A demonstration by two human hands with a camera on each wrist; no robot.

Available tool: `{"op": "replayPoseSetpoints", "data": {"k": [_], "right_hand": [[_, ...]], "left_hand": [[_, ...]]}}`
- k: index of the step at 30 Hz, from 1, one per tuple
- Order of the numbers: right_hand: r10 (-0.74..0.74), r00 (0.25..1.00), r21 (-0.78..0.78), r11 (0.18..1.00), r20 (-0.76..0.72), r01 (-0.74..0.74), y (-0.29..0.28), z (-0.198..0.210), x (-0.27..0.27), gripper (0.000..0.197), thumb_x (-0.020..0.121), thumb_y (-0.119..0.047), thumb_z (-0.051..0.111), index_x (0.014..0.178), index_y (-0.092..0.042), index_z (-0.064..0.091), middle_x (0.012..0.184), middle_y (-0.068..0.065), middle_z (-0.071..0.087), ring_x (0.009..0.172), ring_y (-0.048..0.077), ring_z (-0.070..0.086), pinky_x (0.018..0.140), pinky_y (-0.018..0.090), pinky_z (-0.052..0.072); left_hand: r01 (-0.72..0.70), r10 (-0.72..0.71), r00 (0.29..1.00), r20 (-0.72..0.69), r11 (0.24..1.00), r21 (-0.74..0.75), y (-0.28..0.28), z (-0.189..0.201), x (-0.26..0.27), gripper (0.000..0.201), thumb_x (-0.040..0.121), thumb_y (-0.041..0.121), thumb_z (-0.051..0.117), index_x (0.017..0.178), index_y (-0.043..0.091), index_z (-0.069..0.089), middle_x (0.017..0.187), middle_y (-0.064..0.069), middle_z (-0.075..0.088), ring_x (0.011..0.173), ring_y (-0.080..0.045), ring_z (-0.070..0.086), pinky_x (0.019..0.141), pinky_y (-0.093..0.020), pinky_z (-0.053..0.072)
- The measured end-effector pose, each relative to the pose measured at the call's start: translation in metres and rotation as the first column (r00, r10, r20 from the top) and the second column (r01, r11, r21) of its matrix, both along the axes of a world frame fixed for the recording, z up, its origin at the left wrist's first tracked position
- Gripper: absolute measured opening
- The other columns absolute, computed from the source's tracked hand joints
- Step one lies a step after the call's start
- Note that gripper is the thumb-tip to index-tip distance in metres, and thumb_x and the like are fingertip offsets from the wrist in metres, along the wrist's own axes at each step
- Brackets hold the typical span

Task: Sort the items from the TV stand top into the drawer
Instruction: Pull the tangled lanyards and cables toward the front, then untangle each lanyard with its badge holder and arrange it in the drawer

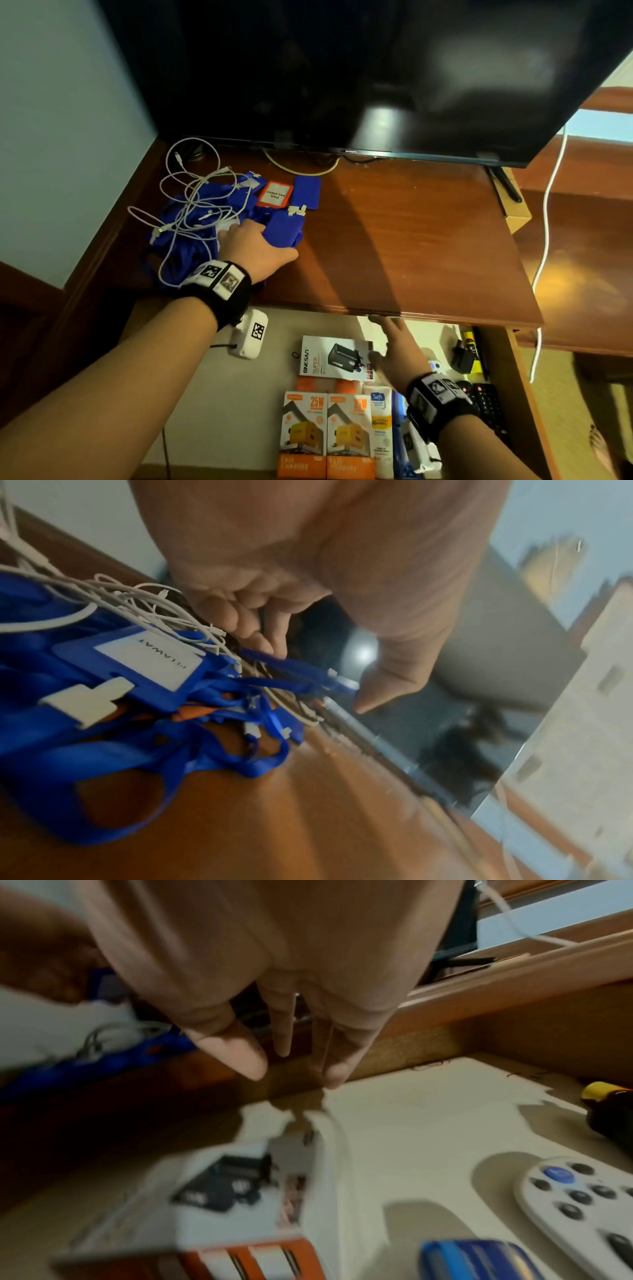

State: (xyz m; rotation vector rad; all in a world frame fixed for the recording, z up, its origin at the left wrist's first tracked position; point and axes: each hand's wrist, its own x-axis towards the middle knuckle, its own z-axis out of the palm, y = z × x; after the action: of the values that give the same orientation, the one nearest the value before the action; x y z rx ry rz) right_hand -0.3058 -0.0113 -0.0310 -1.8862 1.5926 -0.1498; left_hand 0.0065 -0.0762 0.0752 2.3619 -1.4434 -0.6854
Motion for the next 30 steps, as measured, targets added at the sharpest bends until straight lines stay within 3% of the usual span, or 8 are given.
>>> {"op": "replayPoseSetpoints", "data": {"k": [6, 8, 11, 16, 19, 22, 25, 30], "right_hand": [[-0.059, 0.934, -0.186, 0.974, 0.352, 0.132, 0.000, 0.081, 0.036, 0.004, 0.095, -0.027, 0.071, 0.093, -0.030, 0.073, 0.078, -0.023, 0.071, 0.072, 0.000, 0.066, 0.065, 0.017, 0.050], [-0.028, 0.884, -0.130, 0.987, 0.467, 0.100, -0.004, 0.113, 0.060, 0.009, 0.096, -0.040, 0.067, 0.093, -0.033, 0.073, 0.080, -0.026, 0.072, 0.075, -0.003, 0.068, 0.067, 0.013, 0.049], [-0.012, 0.806, -0.071, 0.995, 0.592, 0.067, -0.012, 0.145, 0.094, 0.029, 0.095, -0.060, 0.056, 0.100, -0.036, 0.072, 0.093, -0.019, 0.076, 0.086, 0.000, 0.070, 0.079, 0.027, 0.056], [-0.051, 0.692, 0.053, 0.998, 0.720, 0.019, -0.026, 0.174, 0.126, 0.060, 0.084, -0.077, 0.046, 0.108, -0.029, 0.071, 0.103, -0.008, 0.074, 0.097, 0.010, 0.068, 0.084, 0.038, 0.055], [-0.089, 0.648, 0.149, 0.988, 0.756, -0.038, -0.032, 0.189, 0.129, 0.058, 0.081, -0.070, 0.059, 0.109, -0.021, 0.072, 0.104, 0.000, 0.076, 0.096, 0.015, 0.069, 0.083, 0.037, 0.053], [-0.020, 0.664, 0.128, 0.985, 0.748, -0.115, -0.039, 0.198, 0.125, 0.036, 0.090, -0.045, 0.072, 0.102, -0.011, 0.071, 0.104, 0.009, 0.077, 0.092, 0.023, 0.072, 0.084, 0.036, 0.057], [0.072, 0.708, 0.067, 0.984, 0.703, -0.167, -0.042, 0.205, 0.119, 0.020, 0.094, -0.031, 0.074, 0.098, -0.013, 0.067, 0.100, 0.007, 0.077, 0.090, 0.021, 0.075, 0.078, 0.035, 0.063], [0.176, 0.772, -0.128, 0.984, 0.611, -0.123, -0.039, 0.214, 0.105, 0.017, 0.098, -0.036, 0.066, 0.100, -0.020, 0.060, 0.098, 0.000, 0.075, 0.084, 0.009, 0.074, 0.075, 0.037, 0.064]], "left_hand": [[-0.065, -0.040, 0.724, -0.688, 0.990, -0.126, 0.043, 0.035, 0.014, 0.084, 0.042, 0.051, 0.079, 0.119, 0.020, 0.068, 0.106, 0.002, 0.073, 0.093, -0.011, 0.071, 0.079, -0.022, 0.053], [-0.022, -0.098, 0.551, -0.829, 0.991, -0.132, 0.053, 0.047, 0.016, 0.073, 0.047, 0.041, 0.080, 0.114, 0.012, 0.071, 0.098, 0.000, 0.075, 0.086, -0.012, 0.068, 0.078, -0.022, 0.050], [0.070, -0.136, 0.312, -0.940, 0.990, -0.119, 0.064, 0.061, 0.022, 0.072, 0.063, 0.025, 0.076, 0.128, -0.003, 0.065, 0.124, -0.035, 0.062, 0.114, -0.044, 0.058, 0.109, -0.056, 0.040], [0.184, -0.187, 0.071, -0.980, 0.968, -0.172, 0.081, 0.082, 0.018, 0.063, 0.068, 0.018, 0.070, 0.128, 0.000, 0.068, 0.119, -0.023, 0.066, 0.113, -0.032, 0.065, 0.100, -0.035, 0.055], [0.178, -0.186, -0.012, -0.983, 0.966, -0.185, 0.090, 0.087, 0.012, 0.060, 0.074, 0.013, 0.065, 0.133, 0.000, 0.064, 0.124, -0.024, 0.066, 0.116, -0.032, 0.065, 0.099, -0.037, 0.056], [0.122, -0.173, 0.036, -0.984, 0.978, -0.168, 0.099, 0.093, 0.000, 0.066, 0.076, 0.006, 0.070, 0.140, -0.005, 0.056, 0.138, -0.032, 0.058, 0.129, -0.043, 0.058, 0.109, -0.048, 0.050], [-0.017, -0.110, 0.201, -0.973, 0.993, -0.116, 0.109, 0.087, -0.008, 0.046, 0.084, -0.008, 0.069, 0.130, -0.006, 0.062, 0.129, -0.029, 0.066, 0.122, -0.038, 0.066, 0.102, -0.045, 0.056], [-0.072, -0.100, 0.618, -0.779, 0.981, -0.183, 0.131, 0.069, -0.008, 0.032, 0.092, -0.002, 0.068, 0.118, 0.016, 0.074, 0.111, -0.007, 0.077, 0.112, -0.026, 0.070, 0.086, -0.027, 0.054]]}}
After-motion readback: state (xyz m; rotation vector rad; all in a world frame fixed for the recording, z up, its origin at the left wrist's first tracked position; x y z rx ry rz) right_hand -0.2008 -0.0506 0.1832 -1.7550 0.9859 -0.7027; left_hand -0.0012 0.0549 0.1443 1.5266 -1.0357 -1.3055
